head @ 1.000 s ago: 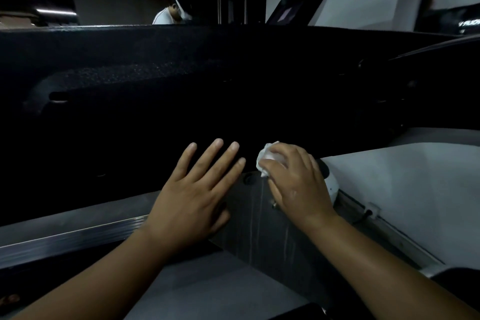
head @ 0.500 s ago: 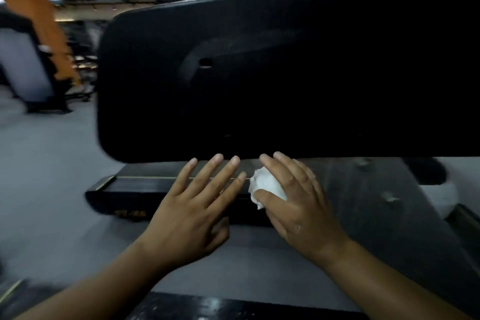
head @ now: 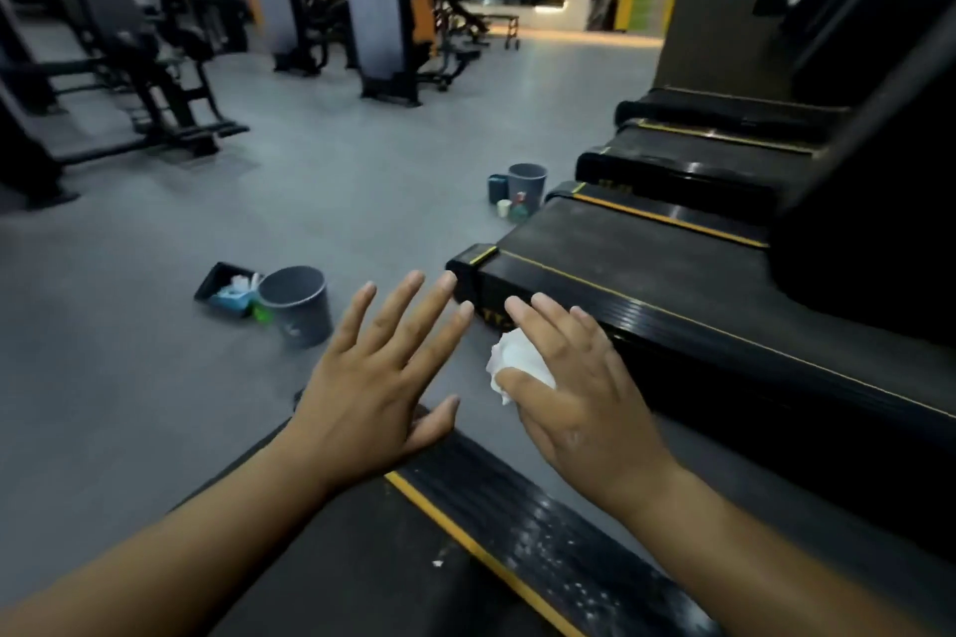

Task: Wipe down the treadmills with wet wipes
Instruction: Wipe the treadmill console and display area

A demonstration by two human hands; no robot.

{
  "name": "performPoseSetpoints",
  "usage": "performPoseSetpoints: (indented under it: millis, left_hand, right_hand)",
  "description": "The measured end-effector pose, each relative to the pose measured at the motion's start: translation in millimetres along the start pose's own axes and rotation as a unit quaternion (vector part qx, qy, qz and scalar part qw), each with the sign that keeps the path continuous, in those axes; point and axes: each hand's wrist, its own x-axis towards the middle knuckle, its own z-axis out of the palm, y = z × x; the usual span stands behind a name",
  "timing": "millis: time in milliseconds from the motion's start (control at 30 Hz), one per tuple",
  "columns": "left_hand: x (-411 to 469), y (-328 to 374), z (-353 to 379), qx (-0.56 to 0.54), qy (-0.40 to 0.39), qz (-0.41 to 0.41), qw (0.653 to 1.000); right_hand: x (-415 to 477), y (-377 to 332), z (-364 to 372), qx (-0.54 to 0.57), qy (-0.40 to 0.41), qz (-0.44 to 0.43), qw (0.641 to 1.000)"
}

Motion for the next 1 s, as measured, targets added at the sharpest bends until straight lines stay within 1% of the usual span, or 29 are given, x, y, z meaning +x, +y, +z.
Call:
performPoseSetpoints:
  millis: [133,267,367,533,700,833,1000]
  left_hand:
    - [-21.4,-90.1,-0.4,-0.024,-0.047,-0.087,0.995]
    - [-31.5,-169.6,-35.9,-0.036,-0.081,-0.173,0.981]
    - [-28.0,-222.3,-73.3,-0.042,-0.108,-0.220,0.969]
    - [-13.3,-310.1,-158.1,-0.051,-0.136,-0.301,0.943]
    - [-7.7,-389.6,-237.3,-0.044,-0.161,-0.380,0.910]
    - [-5.2,-433.2,-275.7,-0.044,-0.183,-0.417,0.889]
    - [3.0,-487.5,-290.8,-0.023,-0.182,-0.439,0.880]
  right_hand:
    - [98.7,-34.0,38.5,0.053,-0.047,0.004,0.997]
    - [192.8,-68.9,40.8,0.097,-0.086,0.002,0.992]
    - [264.7,-93.0,25.4,0.122,-0.107,-0.009,0.987]
    - [393.0,-128.9,-11.4,0.169,-0.124,-0.059,0.976]
    - [499.0,-177.1,-49.2,0.212,-0.142,-0.085,0.963]
    - [558.6,-196.8,-65.4,0.225,-0.147,-0.069,0.961]
    - [617.4,-209.5,-54.2,0.236,-0.145,-0.078,0.958]
